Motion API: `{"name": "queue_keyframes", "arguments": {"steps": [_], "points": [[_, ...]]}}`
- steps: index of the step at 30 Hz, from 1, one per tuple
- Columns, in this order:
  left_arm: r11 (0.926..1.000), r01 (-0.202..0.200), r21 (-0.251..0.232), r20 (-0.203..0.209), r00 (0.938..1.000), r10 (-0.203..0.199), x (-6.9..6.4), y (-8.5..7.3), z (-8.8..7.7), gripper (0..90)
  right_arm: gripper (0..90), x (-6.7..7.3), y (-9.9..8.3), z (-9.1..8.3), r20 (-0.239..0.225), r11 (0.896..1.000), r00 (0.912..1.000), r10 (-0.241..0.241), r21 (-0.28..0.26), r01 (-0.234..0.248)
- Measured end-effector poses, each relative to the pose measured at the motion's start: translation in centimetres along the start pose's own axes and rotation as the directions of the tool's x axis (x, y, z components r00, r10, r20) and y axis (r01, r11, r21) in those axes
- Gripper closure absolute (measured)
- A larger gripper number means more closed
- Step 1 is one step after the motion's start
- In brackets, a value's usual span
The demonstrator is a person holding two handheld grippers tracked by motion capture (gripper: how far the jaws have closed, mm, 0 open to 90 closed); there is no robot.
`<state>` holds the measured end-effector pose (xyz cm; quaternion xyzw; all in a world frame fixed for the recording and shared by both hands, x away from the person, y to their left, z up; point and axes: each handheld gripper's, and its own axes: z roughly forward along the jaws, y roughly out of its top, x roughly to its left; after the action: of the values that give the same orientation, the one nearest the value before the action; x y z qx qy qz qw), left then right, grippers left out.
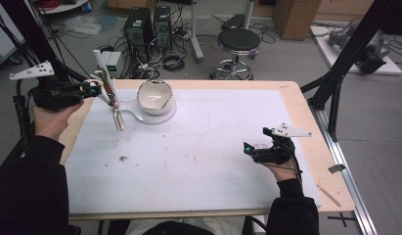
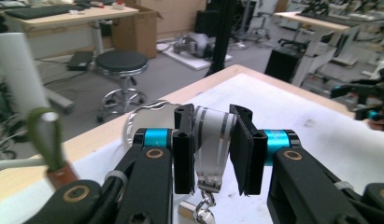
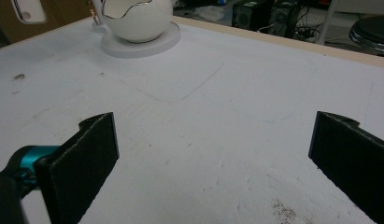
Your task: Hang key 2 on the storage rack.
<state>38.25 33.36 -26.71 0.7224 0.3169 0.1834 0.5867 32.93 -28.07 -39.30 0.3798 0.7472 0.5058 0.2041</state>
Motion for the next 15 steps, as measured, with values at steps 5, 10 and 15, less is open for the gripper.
{"name": "queue_keyframes", "arguments": {"steps": [5,10,15], "points": [[1.0,0.007,0.001,-0.045,0.999,-0.007,1.1,0.6,-0.9,71.8,0.7,0.0,-0.3,-0.3,0.001,1.0,1.0,0.002,0.0,-0.002],[0.9999,0.013,0.011,-0.078,0.9969,-0.012,2.2,0.9,-1.4,71.9,0.7,-0.2,-0.5,-0.5,0.012,1.0,0.9998,0.013,-0.008,-0.013],[0.9997,0.015,0.017,-0.113,0.9935,-0.013,3.1,1.1,-1.9,71.9,0.7,-0.2,-0.5,-0.7,0.016,1.0,0.9997,0.019,-0.016,-0.019]]}}
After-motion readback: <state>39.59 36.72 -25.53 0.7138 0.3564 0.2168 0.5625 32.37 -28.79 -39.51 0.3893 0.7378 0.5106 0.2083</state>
